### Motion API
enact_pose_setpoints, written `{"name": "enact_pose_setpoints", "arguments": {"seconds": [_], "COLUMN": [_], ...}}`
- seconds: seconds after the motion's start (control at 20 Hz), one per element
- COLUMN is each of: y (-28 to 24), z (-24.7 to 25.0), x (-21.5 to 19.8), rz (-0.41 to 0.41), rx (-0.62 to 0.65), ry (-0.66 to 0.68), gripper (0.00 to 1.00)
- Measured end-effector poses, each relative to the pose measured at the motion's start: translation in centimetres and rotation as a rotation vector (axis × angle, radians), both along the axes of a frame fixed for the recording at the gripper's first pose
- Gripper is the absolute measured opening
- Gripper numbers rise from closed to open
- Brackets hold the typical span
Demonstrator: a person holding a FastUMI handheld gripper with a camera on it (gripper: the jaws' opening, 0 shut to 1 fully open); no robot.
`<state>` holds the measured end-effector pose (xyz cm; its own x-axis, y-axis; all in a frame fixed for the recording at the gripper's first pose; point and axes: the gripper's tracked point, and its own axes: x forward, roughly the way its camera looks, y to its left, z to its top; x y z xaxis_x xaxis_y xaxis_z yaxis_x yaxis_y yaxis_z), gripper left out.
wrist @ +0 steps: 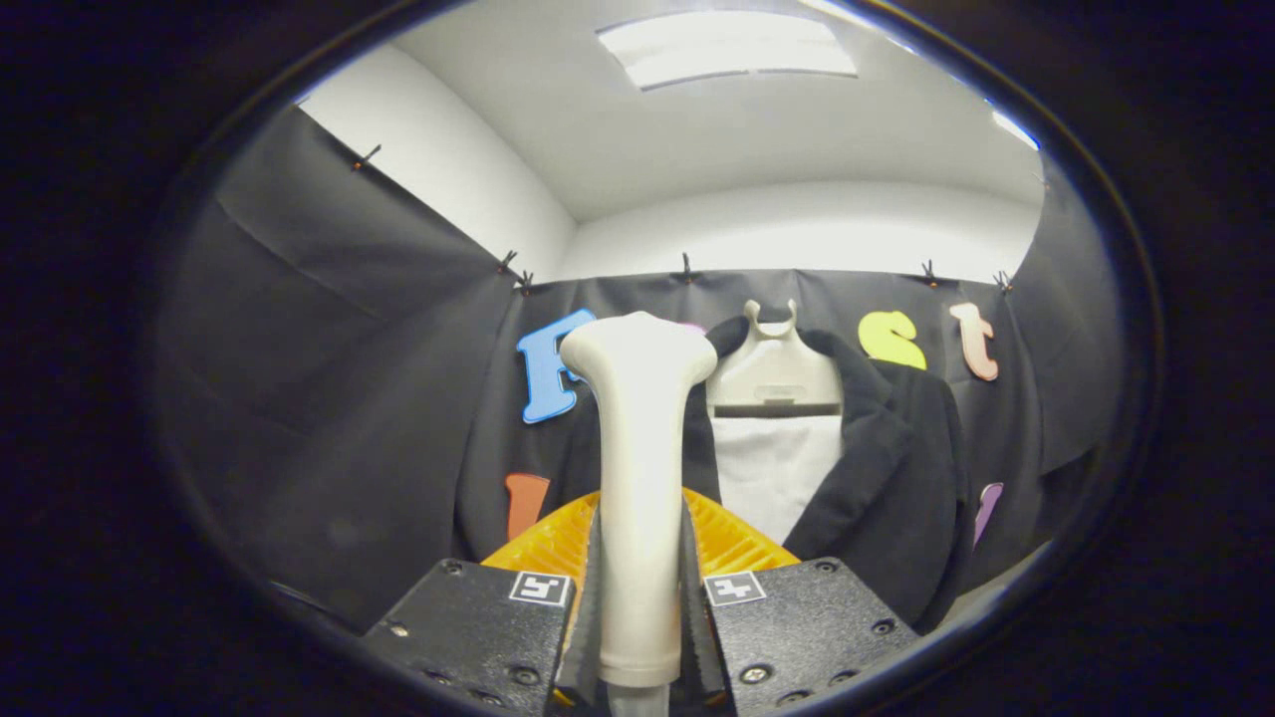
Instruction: Iron the clothes twice with a garment steamer, once on the left side and once on the right side.
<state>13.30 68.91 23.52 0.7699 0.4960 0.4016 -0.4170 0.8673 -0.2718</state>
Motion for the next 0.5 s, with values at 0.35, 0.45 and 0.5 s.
{"name": "enact_pose_setpoints", "arguments": {"seconds": [0.35,0.45,0.5], "y": [0.8,0.6,0.3], "z": [-1.9,-3.3,-4.0], "x": [3.7,3.9,4.0], "rz": [-0.004,-0.004,-0.008], "rx": [-0.010,-0.022,-0.027], "ry": [0.056,0.066,0.074], "gripper": [0.36,0.36,0.36]}}
